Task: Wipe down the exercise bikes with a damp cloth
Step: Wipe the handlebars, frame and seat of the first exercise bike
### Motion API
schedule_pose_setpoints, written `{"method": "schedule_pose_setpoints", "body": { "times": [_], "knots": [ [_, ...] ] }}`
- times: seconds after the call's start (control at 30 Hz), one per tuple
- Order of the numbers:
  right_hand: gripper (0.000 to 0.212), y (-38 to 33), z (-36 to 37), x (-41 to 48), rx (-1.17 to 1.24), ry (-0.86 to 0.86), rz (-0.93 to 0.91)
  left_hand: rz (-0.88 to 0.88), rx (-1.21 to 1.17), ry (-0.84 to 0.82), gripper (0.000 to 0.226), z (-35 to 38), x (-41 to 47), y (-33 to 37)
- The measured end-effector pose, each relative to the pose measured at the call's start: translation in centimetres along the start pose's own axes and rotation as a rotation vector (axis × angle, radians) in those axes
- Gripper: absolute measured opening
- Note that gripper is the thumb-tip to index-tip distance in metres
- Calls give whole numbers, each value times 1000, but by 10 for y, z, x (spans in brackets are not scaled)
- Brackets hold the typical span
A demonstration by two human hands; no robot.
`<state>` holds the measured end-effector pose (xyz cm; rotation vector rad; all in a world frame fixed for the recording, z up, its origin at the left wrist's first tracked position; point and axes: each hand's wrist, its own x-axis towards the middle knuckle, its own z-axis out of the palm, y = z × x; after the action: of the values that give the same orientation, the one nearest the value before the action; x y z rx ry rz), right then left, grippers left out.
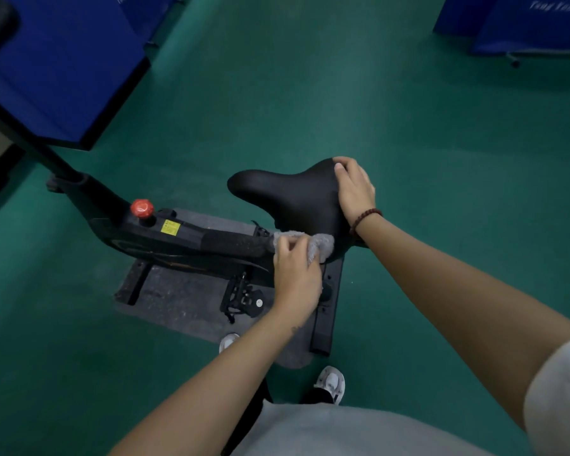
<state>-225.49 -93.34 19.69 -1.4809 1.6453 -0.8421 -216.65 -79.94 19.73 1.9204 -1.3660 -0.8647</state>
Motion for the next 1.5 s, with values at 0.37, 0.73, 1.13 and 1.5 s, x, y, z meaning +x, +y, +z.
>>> {"method": "schedule_pose_setpoints", "body": {
  "times": [0.37,0.73,1.13,1.5],
  "knots": [
    [25,-19,-33,1,626,172,243,477,496,-105,53,-55,68,31],
    [69,-14,38,-23,-804,-208,-404,166,234,79,41,-85,100,-9],
    [52,-74,117,17,-822,-63,-360,20,117,127,34,-138,129,-60],
    [13,-102,174,-29,-597,-59,-806,277,-19,245,19,-180,163,-62]
  ]
}}
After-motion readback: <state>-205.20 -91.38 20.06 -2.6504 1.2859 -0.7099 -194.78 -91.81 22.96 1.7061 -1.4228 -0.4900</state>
